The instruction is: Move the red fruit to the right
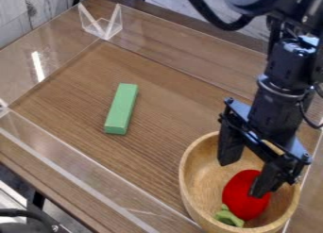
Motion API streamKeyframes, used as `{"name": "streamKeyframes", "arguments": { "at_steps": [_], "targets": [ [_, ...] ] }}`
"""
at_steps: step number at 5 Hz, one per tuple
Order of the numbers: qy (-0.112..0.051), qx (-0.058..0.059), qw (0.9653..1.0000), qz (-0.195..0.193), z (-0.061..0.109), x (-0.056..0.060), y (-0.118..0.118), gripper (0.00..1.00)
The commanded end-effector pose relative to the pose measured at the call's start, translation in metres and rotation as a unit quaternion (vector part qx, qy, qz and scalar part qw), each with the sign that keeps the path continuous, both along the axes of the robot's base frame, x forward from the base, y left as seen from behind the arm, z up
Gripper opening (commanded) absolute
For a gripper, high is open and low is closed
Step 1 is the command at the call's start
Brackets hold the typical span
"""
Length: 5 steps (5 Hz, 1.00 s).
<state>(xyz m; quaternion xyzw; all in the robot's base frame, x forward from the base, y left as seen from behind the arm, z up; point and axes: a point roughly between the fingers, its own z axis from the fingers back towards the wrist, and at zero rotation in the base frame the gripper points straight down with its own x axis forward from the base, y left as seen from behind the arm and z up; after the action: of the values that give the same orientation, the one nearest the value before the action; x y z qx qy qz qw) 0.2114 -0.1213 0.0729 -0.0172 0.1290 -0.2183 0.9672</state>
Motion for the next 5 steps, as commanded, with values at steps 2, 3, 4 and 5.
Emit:
{"name": "streamKeyframes", "arguments": {
  "at_steps": [2,3,4,5],
  "targets": [
    [-0.015,0.007,0.9998,0.006,0.003,-0.001,0.004,1.00],
    [-0.021,0.014,0.9997,-0.002,0.007,-0.002,0.004,1.00],
    [-0.020,0.012,0.9991,-0.034,0.005,-0.002,0.007,0.00],
    [-0.020,0.015,0.9996,-0.016,0.013,-0.009,0.012,0.00]
  ]
}}
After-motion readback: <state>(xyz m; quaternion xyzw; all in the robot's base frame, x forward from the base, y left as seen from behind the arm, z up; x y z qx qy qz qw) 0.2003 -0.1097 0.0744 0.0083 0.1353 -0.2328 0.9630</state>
